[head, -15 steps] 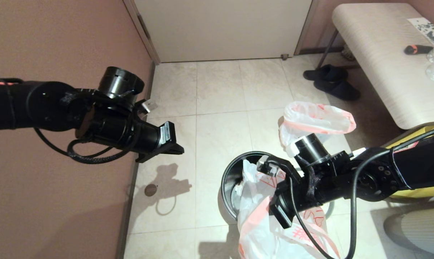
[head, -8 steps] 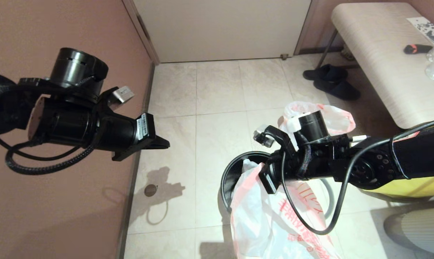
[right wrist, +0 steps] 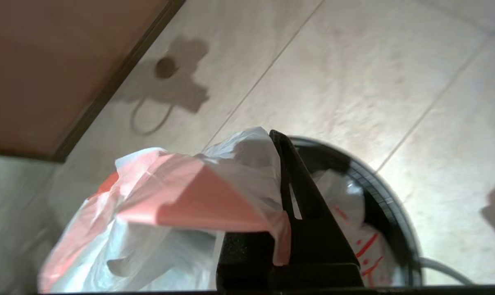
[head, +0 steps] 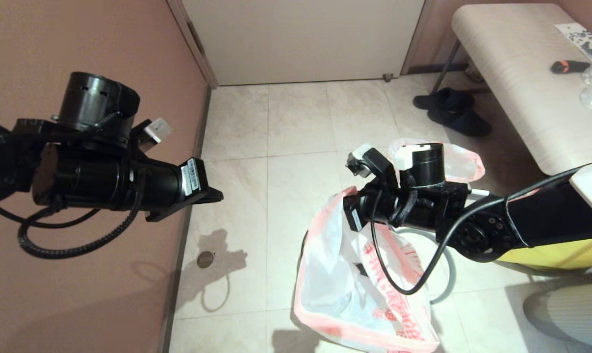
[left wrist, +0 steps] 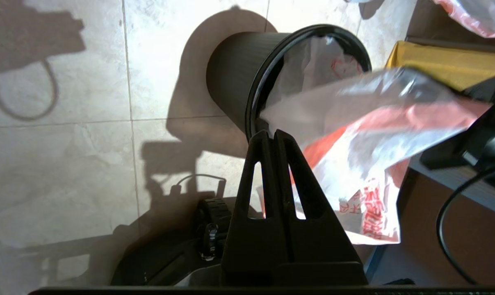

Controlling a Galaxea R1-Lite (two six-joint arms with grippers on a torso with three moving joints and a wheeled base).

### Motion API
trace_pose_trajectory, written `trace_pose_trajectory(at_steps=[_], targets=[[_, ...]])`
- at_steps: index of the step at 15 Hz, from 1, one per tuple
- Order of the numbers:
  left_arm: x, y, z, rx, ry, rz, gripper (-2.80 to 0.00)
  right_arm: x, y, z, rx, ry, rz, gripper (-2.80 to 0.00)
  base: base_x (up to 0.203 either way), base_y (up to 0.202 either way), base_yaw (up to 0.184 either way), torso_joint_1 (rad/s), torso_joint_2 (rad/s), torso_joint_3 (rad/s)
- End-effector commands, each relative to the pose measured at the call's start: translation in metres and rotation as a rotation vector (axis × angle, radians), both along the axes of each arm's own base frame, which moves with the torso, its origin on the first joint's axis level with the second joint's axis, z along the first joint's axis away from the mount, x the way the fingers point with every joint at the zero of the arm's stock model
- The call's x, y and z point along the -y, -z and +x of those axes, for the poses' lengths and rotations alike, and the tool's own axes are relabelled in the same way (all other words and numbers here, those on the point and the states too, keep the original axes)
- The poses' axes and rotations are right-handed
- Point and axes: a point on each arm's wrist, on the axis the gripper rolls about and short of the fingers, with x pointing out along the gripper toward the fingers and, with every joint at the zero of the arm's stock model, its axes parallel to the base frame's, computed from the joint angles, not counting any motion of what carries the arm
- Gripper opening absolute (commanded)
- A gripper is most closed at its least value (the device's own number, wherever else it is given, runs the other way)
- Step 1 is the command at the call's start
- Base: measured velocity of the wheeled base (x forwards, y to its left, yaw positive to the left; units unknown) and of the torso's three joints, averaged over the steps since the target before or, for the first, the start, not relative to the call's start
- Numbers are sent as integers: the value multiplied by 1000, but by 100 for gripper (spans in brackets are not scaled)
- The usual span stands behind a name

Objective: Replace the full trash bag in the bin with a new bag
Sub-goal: Put the new garbage bag on the trash can

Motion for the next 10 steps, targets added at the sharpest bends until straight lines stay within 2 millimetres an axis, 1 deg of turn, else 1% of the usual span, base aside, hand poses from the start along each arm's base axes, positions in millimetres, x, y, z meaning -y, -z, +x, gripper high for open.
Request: trace_pose_trajectory(at_steps=[1,2,5,8,9,10], targets=[[3,3,-1,-12,10,0,-280,6,6,12,34,36,18,-280,0,0,0,0,0,0],[6,4,-2,-16,18,3,-280,12,7,16,36,53,21,-280,0,0,0,0,0,0],[12,4,-2,0,5,28,-280,29,2,26,97,107,62,-280,0,0,0,0,0,0],[14,5,-7,22,-14,43,-280,34,-13,29,184,162,97,-280,0,0,0,0,0,0],[14,5,-8,26,-19,48,-280,32,-14,29,189,159,102,-280,0,0,0,0,0,0],[14,5,-9,29,-19,53,-280,30,-10,30,184,156,97,-280,0,0,0,0,0,0]])
